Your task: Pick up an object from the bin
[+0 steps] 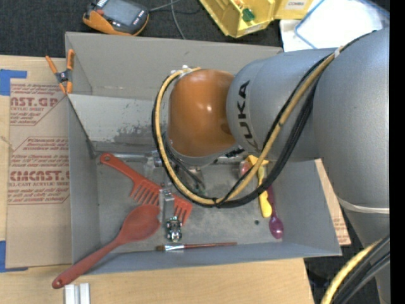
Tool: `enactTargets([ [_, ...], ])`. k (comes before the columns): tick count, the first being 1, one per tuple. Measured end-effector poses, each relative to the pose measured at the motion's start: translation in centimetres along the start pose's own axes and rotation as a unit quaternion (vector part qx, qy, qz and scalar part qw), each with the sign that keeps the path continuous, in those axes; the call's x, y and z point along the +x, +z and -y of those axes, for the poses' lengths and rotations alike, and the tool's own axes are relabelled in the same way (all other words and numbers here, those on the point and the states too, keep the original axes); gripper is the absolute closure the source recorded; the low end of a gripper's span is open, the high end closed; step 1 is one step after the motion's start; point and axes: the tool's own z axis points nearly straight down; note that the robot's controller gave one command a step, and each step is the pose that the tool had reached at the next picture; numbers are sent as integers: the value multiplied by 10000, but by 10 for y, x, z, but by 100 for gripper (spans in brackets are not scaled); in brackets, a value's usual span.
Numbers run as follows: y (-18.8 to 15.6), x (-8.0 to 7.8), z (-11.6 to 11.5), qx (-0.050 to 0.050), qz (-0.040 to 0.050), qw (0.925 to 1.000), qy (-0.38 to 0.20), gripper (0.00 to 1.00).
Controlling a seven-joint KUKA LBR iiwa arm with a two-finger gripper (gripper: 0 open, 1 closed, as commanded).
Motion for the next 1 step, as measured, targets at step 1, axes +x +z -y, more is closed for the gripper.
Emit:
enactTargets([
  [1, 61, 40, -45, 5, -93, 9875, 1573, 0],
])
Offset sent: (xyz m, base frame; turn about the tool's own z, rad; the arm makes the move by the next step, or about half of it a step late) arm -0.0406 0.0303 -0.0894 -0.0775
